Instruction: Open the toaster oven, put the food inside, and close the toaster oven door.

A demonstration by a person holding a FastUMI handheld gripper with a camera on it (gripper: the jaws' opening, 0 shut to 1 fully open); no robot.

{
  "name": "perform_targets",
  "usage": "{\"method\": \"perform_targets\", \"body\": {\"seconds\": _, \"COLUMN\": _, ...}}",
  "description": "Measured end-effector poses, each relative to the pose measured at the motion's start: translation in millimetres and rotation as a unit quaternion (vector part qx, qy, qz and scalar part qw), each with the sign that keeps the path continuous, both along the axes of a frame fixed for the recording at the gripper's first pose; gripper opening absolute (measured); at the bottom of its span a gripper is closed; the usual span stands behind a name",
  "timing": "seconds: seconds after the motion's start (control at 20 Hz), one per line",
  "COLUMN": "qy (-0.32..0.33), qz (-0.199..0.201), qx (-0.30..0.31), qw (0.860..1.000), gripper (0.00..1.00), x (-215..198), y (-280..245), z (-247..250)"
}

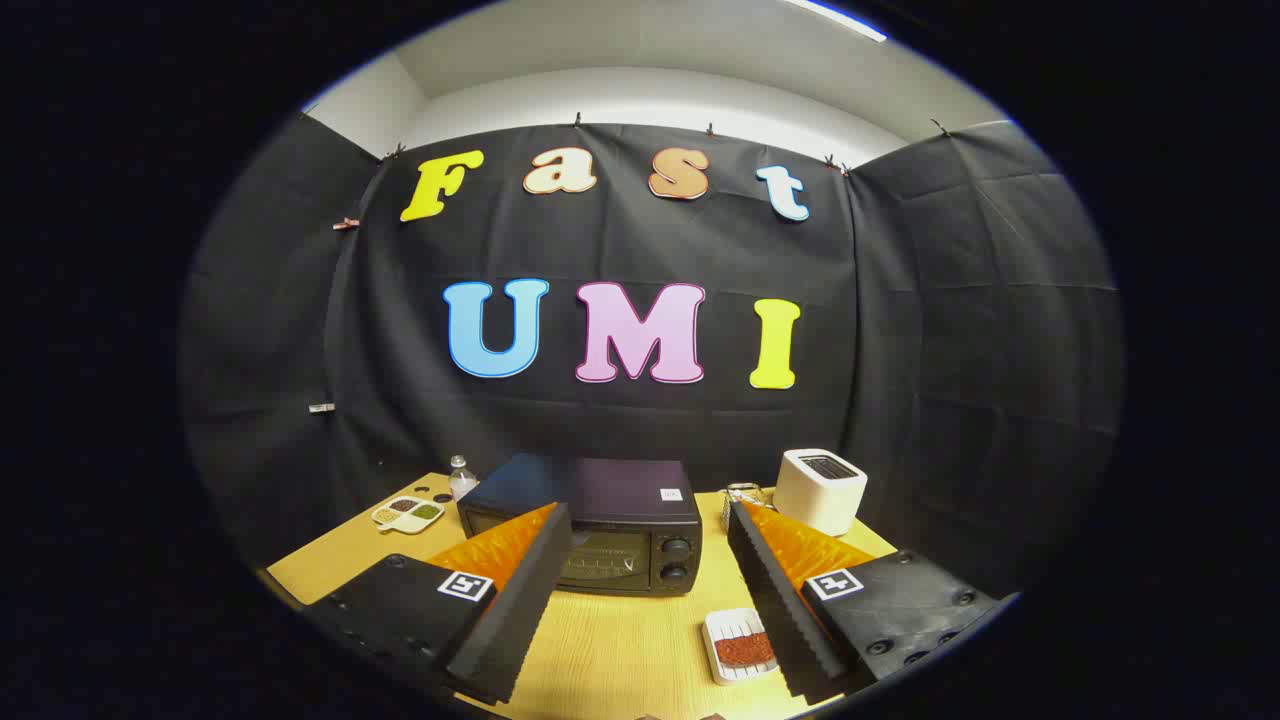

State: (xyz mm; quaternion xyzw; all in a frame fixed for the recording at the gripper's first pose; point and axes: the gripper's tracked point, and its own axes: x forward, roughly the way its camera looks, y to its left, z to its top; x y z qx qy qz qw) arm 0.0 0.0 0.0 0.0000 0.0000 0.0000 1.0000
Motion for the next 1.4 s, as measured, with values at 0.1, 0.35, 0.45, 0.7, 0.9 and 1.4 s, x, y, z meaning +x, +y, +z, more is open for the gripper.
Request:
{"method": "perform_targets", "body": {"seconds": 0.1, "qy": 0.005, "qz": -0.004, "qx": 0.003, "qw": 1.0, "gripper": 0.97, "x": 4.2, "y": -1.9, "z": -0.5}}
{"method": "perform_targets", "body": {"seconds": 0.35, "qy": 0.003, "qz": -0.024, "qx": 0.011, "qw": 1.0, "gripper": 0.97, "x": 14.2, "y": -5.7, "z": 3.2}}
{"method": "perform_targets", "body": {"seconds": 0.45, "qy": 0.0, "qz": -0.027, "qx": 0.007, "qw": 1.0, "gripper": 0.98, "x": 22.6, "y": -4.9, "z": 5.2}}
{"method": "perform_targets", "body": {"seconds": 0.7, "qy": 0.005, "qz": -0.029, "qx": 0.016, "qw": 0.999, "gripper": 0.98, "x": 44.4, "y": 0.5, "z": 8.4}}
{"method": "perform_targets", "body": {"seconds": 0.9, "qy": 0.01, "qz": -0.027, "qx": 0.018, "qw": 0.999, "gripper": 0.98, "x": 51.3, "y": 5.4, "z": 6.0}}
{"method": "perform_targets", "body": {"seconds": 1.4, "qy": 0.048, "qz": -0.001, "qx": 0.026, "qw": 0.999, "gripper": 0.98, "x": 95.8, "y": 53.7, "z": -20.3}}
